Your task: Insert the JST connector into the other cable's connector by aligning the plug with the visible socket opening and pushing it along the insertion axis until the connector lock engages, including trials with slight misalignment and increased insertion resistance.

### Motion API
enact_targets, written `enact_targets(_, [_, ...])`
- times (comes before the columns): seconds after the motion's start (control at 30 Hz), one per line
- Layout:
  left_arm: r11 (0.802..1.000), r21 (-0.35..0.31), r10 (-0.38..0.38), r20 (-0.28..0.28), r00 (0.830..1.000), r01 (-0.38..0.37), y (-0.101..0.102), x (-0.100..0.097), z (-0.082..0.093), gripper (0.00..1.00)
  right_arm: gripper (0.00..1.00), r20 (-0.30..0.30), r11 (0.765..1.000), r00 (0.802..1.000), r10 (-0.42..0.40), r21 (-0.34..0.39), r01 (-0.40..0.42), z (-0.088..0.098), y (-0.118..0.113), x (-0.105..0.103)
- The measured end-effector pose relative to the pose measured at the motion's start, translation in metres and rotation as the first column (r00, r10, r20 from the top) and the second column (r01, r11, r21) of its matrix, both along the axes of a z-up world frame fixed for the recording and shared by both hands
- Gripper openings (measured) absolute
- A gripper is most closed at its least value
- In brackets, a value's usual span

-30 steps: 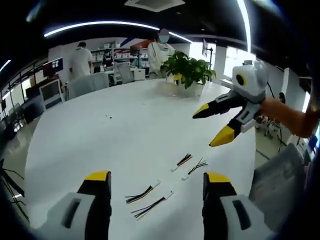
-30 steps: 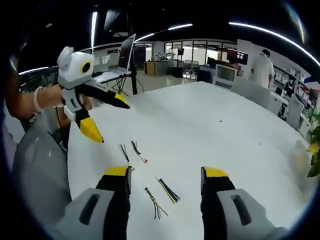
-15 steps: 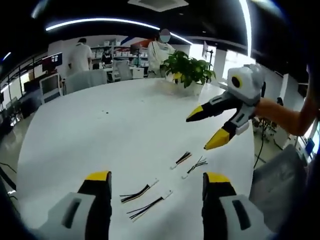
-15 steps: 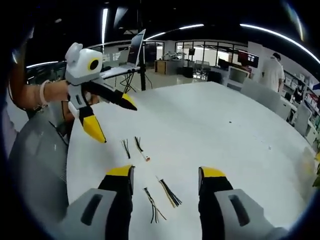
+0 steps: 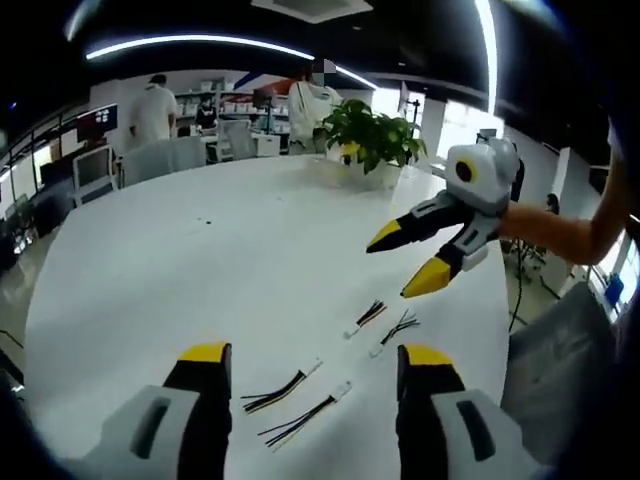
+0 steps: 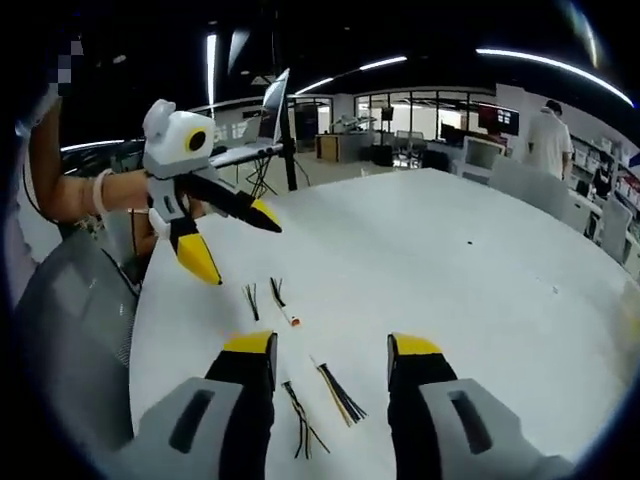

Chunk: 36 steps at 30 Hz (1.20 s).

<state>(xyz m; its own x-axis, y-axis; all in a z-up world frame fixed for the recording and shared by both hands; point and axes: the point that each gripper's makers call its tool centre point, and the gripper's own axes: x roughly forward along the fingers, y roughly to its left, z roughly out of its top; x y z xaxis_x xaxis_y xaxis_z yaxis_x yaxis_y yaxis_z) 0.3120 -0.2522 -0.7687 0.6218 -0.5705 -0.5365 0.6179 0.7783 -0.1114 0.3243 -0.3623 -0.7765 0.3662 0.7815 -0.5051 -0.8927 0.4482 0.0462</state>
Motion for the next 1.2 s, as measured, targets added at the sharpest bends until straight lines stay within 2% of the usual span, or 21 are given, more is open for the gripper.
enact_targets(0.2, [0.999,-0.012,-0.041,0.011,0.999,0.042,0.000,0.003,-0.004,0.57,0.39,0.015,0.999,0.999,0.038,0.016,-0.038,0.001,0.005,0.001])
enact_targets(0.37, [0.997,0.014,-0.081,0.061,0.995,0.080,-0.001,0.008,-0.001,0.52,0.37,0.011,0.997,0.998,0.063,0.051,-0.064,0.001,0.011,0.000])
enact_targets(0.5, [0.995,-0.012,-0.094,0.068,0.993,0.095,-0.004,0.010,0.000,0.51,0.34,0.015,0.994,0.997,0.081,0.072,-0.082,-0.001,0.015,-0.001])
enact_targets(0.77, [0.987,0.005,-0.162,0.074,0.984,0.162,-0.009,0.010,-0.010,0.48,0.30,0.022,0.986,0.991,0.134,0.099,-0.136,-0.008,0.021,-0.006])
enact_targets(0.93, [0.982,0.001,-0.188,0.091,0.978,0.189,-0.011,0.013,-0.013,0.42,0.26,0.038,0.981,0.986,0.165,0.096,-0.167,-0.014,0.023,-0.008])
enact_targets(1.03, [0.976,0.021,-0.216,0.187,0.958,0.216,-0.014,0.021,-0.007,0.33,0.25,0.024,0.981,0.986,0.165,0.104,-0.166,-0.018,0.023,-0.007])
enact_targets(1.2, [0.972,0.029,-0.233,0.169,0.958,0.232,-0.017,0.021,-0.013,0.34,0.21,0.015,0.980,0.985,0.169,0.102,-0.170,-0.025,0.023,-0.005])
